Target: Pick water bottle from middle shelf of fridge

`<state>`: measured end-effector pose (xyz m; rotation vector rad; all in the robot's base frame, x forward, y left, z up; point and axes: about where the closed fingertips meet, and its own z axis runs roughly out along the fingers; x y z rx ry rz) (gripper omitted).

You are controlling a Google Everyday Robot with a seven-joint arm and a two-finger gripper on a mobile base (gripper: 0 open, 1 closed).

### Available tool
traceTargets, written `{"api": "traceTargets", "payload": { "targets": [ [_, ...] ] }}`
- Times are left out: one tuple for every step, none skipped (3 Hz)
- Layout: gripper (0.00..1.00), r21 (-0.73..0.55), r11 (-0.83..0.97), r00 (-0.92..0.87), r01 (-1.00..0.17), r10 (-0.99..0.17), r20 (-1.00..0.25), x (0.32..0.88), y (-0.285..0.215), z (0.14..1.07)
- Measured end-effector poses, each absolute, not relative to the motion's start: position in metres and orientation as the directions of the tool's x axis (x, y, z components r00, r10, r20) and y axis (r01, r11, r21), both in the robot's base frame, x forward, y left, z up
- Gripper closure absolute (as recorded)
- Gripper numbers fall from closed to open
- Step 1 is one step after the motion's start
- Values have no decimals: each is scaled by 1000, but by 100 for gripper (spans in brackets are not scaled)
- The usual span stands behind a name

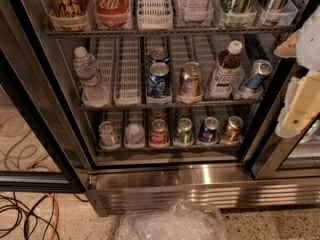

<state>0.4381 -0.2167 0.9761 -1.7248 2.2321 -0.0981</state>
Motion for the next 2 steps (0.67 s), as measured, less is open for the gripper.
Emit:
{"api": "traceTargets", "payload": {
  "targets": [
    [0, -245, 270, -221, -931, -953, -207, 438, -217, 976],
    [0, -254, 247, -192, -935, -956, -222, 440, -199, 978]
  ]
}}
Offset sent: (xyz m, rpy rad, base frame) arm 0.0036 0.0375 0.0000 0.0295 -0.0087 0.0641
